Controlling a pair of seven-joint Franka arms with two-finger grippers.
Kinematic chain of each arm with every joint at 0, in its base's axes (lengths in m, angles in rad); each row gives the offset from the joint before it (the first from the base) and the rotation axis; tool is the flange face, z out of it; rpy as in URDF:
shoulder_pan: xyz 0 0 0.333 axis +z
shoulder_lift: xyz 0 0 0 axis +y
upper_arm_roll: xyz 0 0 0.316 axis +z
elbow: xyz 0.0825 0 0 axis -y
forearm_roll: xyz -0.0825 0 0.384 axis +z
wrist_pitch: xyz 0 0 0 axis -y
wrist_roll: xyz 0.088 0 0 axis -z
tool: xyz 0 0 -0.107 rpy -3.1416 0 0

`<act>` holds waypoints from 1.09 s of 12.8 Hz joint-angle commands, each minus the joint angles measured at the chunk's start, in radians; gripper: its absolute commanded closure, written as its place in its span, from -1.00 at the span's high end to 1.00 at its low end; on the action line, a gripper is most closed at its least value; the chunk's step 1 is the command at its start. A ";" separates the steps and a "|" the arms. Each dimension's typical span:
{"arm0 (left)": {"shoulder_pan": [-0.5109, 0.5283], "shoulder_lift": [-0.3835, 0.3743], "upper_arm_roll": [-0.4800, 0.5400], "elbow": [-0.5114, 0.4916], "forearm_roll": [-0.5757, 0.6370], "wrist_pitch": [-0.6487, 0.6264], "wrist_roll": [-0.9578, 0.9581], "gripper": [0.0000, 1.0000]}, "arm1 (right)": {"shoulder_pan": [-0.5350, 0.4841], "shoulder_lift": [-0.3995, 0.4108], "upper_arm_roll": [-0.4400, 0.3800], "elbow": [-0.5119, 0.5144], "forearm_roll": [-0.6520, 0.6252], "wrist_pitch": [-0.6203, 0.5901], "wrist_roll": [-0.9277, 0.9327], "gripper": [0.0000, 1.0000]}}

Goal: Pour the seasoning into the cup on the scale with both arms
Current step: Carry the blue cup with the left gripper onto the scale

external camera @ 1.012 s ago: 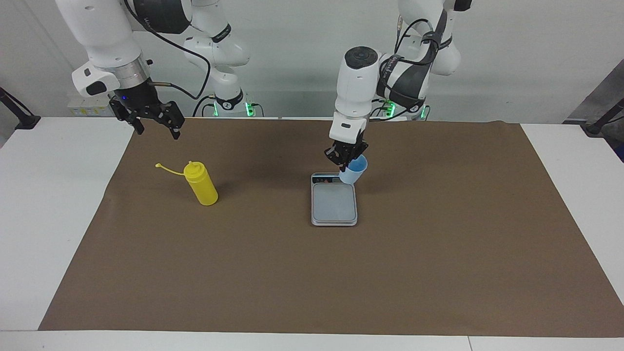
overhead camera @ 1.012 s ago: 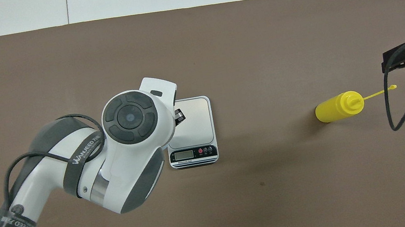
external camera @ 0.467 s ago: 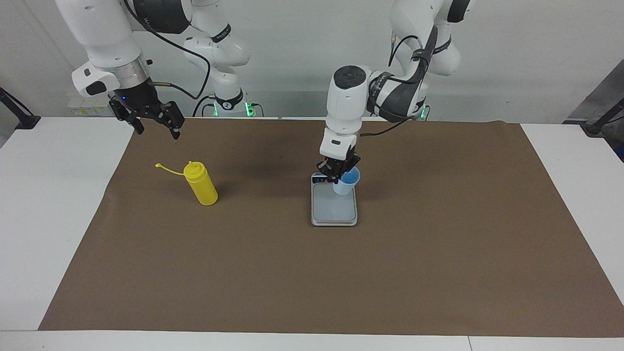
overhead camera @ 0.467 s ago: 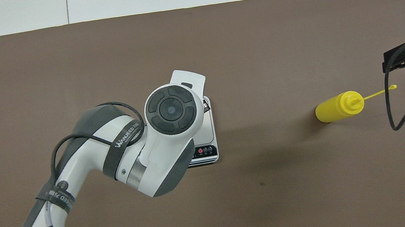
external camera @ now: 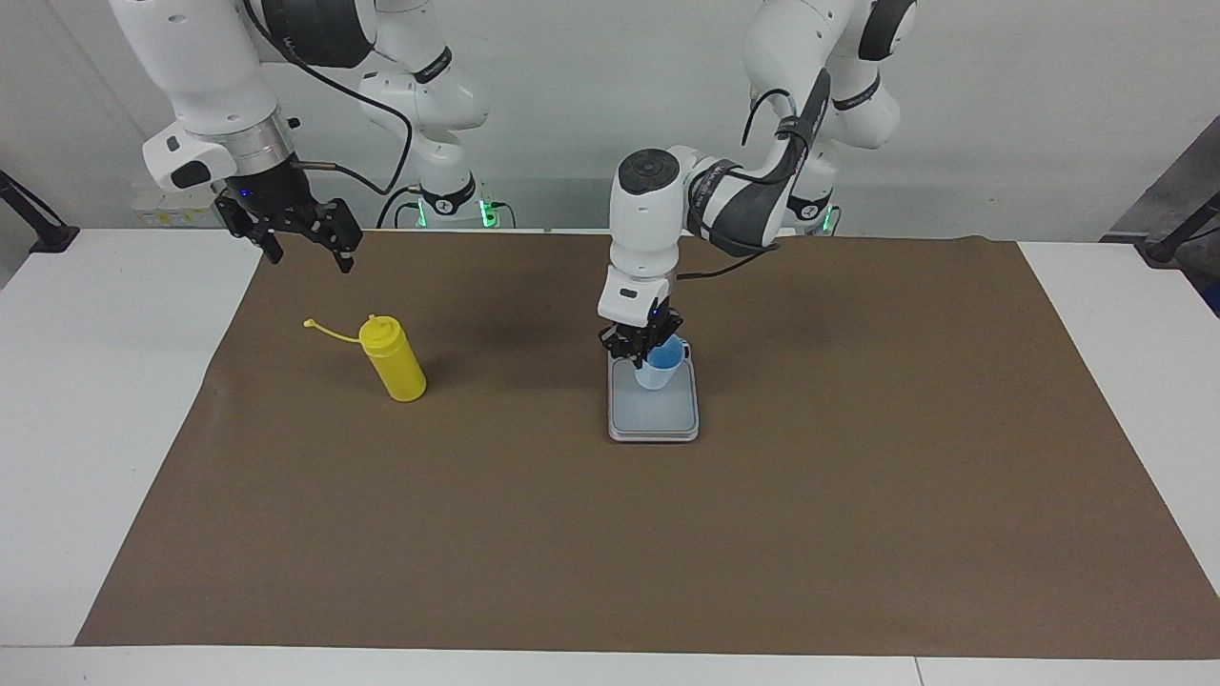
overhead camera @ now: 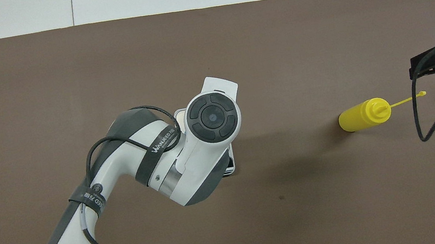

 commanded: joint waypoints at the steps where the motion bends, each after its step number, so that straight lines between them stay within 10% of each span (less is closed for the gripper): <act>1: -0.020 0.020 0.016 0.029 0.046 -0.006 -0.021 -1.00 | -0.007 -0.040 0.001 -0.061 0.014 0.029 -0.060 1.00; 14: -0.009 0.054 0.018 0.043 0.123 0.063 -0.020 -0.94 | -0.010 -0.083 0.001 -0.152 0.014 0.088 -0.106 1.00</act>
